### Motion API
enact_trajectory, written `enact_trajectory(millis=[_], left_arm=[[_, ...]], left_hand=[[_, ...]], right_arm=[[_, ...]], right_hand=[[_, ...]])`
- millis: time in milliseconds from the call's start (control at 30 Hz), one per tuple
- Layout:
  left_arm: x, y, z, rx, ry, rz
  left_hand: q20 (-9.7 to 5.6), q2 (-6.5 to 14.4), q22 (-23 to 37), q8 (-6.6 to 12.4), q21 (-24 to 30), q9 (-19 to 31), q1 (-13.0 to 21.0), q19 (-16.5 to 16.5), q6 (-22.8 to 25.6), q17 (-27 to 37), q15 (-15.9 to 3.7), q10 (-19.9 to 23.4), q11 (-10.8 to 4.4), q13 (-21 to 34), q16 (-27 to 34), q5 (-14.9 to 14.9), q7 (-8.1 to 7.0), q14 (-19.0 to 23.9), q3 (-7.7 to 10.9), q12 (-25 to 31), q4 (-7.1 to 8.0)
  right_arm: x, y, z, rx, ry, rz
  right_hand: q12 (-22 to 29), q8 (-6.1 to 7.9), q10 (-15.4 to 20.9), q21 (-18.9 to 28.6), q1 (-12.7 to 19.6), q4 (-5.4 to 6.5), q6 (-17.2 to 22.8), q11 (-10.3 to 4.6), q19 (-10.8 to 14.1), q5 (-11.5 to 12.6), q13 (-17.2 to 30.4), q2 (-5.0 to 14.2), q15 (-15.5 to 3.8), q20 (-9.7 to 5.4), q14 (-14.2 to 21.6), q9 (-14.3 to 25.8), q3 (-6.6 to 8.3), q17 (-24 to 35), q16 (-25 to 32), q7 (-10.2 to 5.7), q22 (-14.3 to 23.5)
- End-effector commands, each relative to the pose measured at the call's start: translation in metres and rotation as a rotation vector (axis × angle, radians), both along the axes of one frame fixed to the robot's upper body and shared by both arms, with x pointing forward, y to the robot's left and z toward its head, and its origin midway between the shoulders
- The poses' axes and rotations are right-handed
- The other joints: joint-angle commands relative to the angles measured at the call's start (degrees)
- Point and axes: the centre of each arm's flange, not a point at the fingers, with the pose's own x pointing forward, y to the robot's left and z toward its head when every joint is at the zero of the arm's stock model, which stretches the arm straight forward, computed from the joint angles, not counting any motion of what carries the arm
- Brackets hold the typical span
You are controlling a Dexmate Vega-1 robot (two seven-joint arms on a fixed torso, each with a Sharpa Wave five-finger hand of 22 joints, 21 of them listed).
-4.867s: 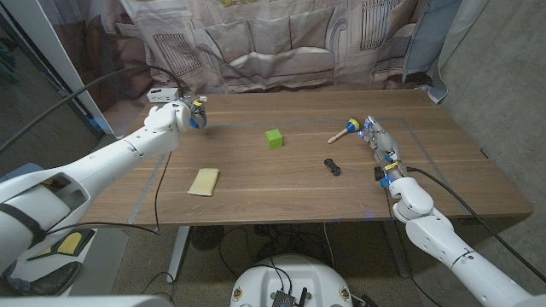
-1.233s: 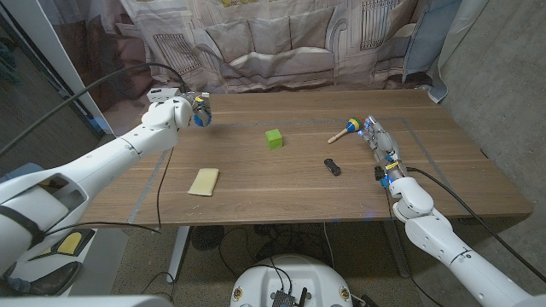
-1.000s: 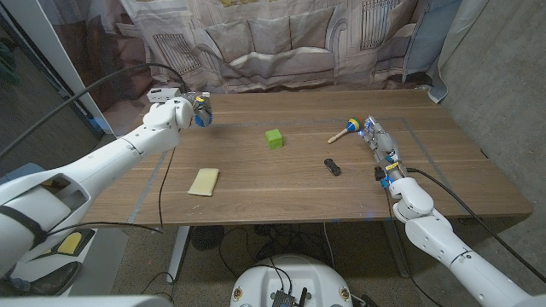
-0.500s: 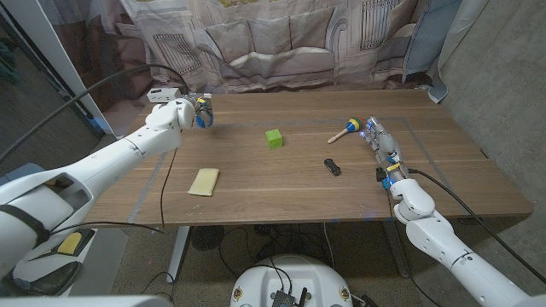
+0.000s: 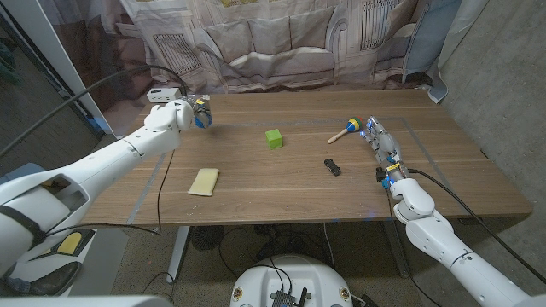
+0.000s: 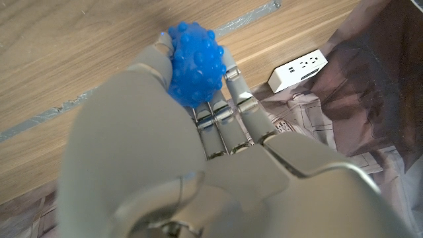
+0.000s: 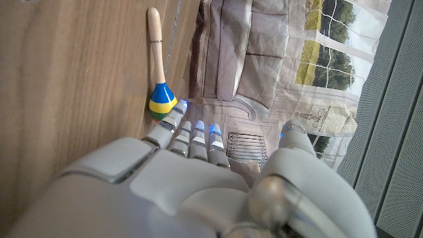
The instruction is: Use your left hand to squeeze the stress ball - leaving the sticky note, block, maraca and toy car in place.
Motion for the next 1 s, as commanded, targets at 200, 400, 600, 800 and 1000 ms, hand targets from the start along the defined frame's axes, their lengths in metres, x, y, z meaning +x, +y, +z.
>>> enact_trajectory(millis=[200,400,600,800,1000], left_arm=[[-0.0015,0.0015,-0.0001,0.043,0.020,0.017],[-0.0010,0.0001,0.0002,0.067,0.054,0.031],[-0.0021,0.0023,0.0003,0.069,0.059,0.041],[-0.0019,0.0058,-0.0008,0.060,0.083,0.044],[-0.0028,0.0077,-0.0017,0.063,0.088,0.053]], left_hand=[[0.37,4.15,0.01,-0.90,-0.88,0.10,2.21,-2.20,-2.63,-0.18,0.38,-1.92,0.19,-0.20,-1.18,0.36,0.08,-2.37,0.07,-1.18,0.45],[0.80,3.57,-0.05,-1.36,-1.66,-0.03,0.98,-3.98,-4.55,-0.28,1.45,-3.82,0.24,-0.66,-1.90,0.36,0.03,-4.96,-0.14,-2.15,0.21],[0.98,3.38,-0.09,-1.61,-2.05,-0.12,0.06,-4.70,-5.79,-0.29,1.90,-4.68,0.31,-0.91,-1.95,0.32,0.06,-5.88,-0.34,-2.48,0.33],[1.17,2.84,-0.14,-1.64,-2.39,-0.21,-1.70,-5.17,-6.56,-0.30,2.14,-5.46,0.35,-1.16,-2.00,0.07,0.11,-6.86,-1.04,-2.70,0.84],[1.22,2.60,-0.17,-1.63,-2.64,-0.28,-2.45,-5.48,-6.99,-0.33,2.29,-5.80,0.46,-1.32,-1.98,-0.03,0.12,-7.34,-1.29,-2.75,0.96]], right_arm=[[0.0008,0.0009,-0.0012,0.001,0.006,0.003],[0.0002,0.0015,-0.0017,0.003,0.007,0.008],[0.0006,0.0030,-0.0019,-0.001,0.008,0.013],[0.0008,0.0029,-0.0020,-0.002,0.007,0.012],[0.0006,0.0022,-0.0038,0.007,0.009,0.012]], right_hand=[[-0.11,-0.12,0.50,0.03,0.44,-0.04,0.53,-0.14,0.24,-0.05,0.15,0.09,0.45,0.38,0.18,0.19,-0.01,0.13,-0.04,0.20,0.14],[-0.12,-0.12,0.47,0.03,0.45,-0.05,0.55,-0.12,0.26,-0.05,0.15,0.09,0.40,0.38,0.20,0.19,-0.02,0.13,-0.04,0.17,0.14],[-0.12,-0.12,0.50,0.03,0.47,-0.05,0.54,-0.11,0.29,-0.04,0.15,0.09,0.41,0.37,0.28,0.19,-0.02,0.13,-0.02,0.17,0.14],[-0.12,-0.12,0.51,0.06,0.48,-0.06,0.55,-0.20,0.36,-0.04,0.15,0.09,0.42,0.36,0.30,0.19,-0.02,0.13,-0.02,0.16,0.14],[-0.13,-0.12,0.48,0.08,0.50,-0.04,0.56,-0.15,0.45,-0.03,0.15,0.14,0.32,0.40,0.30,0.19,0.00,0.13,-0.02,0.16,0.14]])
